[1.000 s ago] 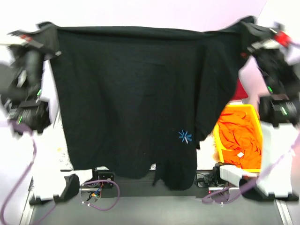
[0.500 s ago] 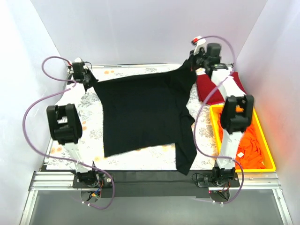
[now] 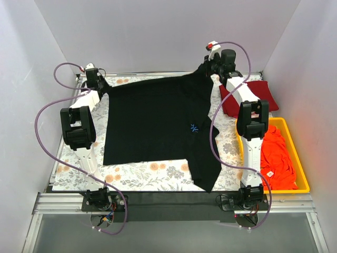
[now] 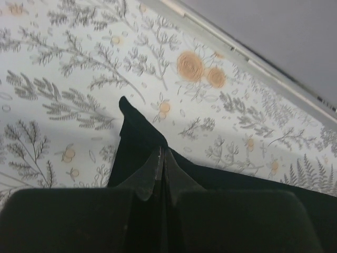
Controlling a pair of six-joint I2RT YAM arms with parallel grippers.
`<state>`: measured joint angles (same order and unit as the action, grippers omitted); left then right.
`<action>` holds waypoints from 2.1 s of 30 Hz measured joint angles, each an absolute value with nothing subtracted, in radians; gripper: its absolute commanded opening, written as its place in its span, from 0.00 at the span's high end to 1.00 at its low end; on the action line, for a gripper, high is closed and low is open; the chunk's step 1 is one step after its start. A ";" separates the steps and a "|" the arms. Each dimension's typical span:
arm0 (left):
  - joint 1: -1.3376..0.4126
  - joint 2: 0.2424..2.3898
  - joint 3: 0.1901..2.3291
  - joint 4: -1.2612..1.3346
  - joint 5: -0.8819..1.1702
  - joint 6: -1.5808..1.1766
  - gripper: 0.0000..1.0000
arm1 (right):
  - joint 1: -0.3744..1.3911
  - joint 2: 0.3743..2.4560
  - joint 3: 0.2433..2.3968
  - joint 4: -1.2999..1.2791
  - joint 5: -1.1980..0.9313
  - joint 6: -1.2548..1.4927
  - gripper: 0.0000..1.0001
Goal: Fold and stack the t-shirts
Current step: Flatten the tshirt out
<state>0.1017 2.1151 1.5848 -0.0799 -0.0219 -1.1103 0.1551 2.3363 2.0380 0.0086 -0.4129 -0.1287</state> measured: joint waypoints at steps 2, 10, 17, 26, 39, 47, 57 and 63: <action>0.101 2.125 1.615 -0.065 -0.028 -1.107 0.90 | 0.160 2.337 2.065 0.050 -0.395 -0.126 0.67; 0.110 2.130 1.671 -0.021 -0.101 -1.094 0.20 | 0.178 2.284 1.972 0.152 -0.228 -0.084 0.35; 0.068 1.932 1.531 -0.123 -0.135 -1.098 0.21 | 0.226 1.947 1.631 -0.015 -0.151 -0.022 0.45; -0.147 1.476 1.116 -0.268 -0.108 -1.183 0.36 | 0.485 1.591 1.229 -0.175 -0.190 0.079 0.53; -0.133 1.544 0.845 -0.423 -0.145 -1.280 0.41 | 0.757 1.767 1.100 -0.282 -0.150 0.102 0.56; -0.076 1.539 0.815 -0.424 -0.191 -1.282 0.41 | 0.876 1.846 1.149 -0.249 -0.133 0.100 0.56; 0.147 1.492 0.778 -0.449 -0.204 -1.271 0.38 | 1.120 1.976 1.354 -0.364 -0.253 0.097 0.52; 0.143 1.411 0.786 -0.524 -0.201 -1.256 0.27 | 1.115 1.924 1.391 -0.450 -0.214 0.077 0.49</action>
